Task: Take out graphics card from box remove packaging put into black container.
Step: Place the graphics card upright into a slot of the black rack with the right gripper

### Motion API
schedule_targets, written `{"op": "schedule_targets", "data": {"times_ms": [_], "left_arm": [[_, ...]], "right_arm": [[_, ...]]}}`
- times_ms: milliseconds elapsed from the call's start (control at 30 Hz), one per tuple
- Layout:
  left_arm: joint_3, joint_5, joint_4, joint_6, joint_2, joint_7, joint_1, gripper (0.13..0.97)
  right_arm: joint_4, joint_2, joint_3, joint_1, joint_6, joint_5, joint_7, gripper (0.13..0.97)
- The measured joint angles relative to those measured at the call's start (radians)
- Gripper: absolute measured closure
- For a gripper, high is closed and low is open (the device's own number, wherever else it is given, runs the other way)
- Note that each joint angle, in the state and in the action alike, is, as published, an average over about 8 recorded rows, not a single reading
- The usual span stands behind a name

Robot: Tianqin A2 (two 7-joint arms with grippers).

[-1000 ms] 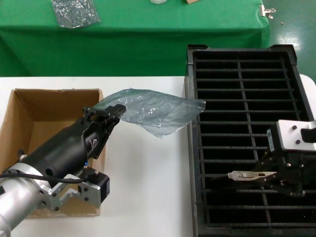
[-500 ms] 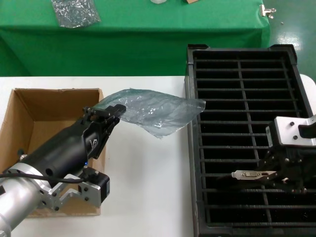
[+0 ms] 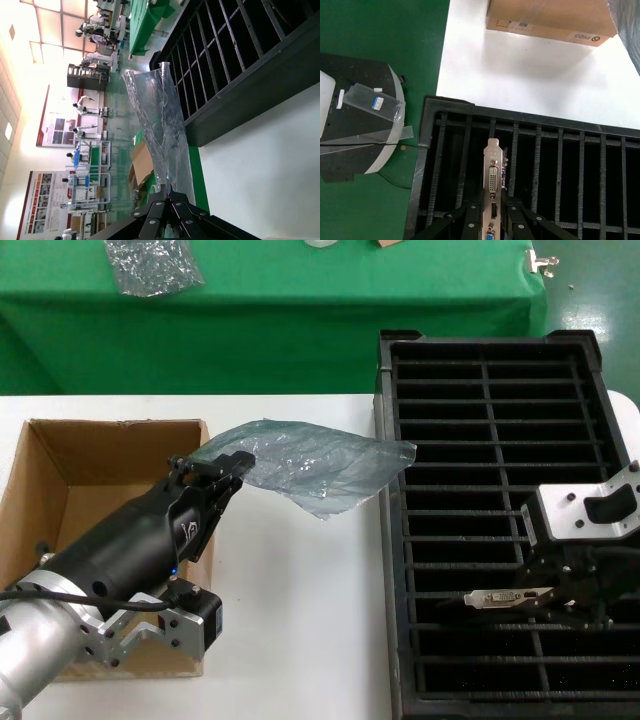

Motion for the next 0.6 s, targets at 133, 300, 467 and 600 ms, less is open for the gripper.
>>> {"op": "schedule_targets", "data": {"times_ms": [133, 300, 467, 600], "left_arm": [[0.0, 0.0, 0.0, 0.0, 0.0, 0.0, 0.0, 0.958], [0.0, 0.0, 0.0, 0.0, 0.0, 0.0, 0.0, 0.958], [0.0, 0.0, 0.0, 0.0, 0.0, 0.0, 0.0, 0.958], [0.0, 0.0, 0.0, 0.0, 0.0, 0.0, 0.0, 0.958]], "right_arm": [[-0.001, -0.001, -0.001, 0.001, 0.0, 0.0, -0.002, 0.907], [-0.001, -0.002, -0.002, 0.001, 0.0, 0.0, -0.003, 0.907], [-0.001, -0.002, -0.002, 0.001, 0.0, -0.001, -0.003, 0.866], [-0.001, -0.002, -0.002, 0.001, 0.0, -0.001, -0.002, 0.784]]}}
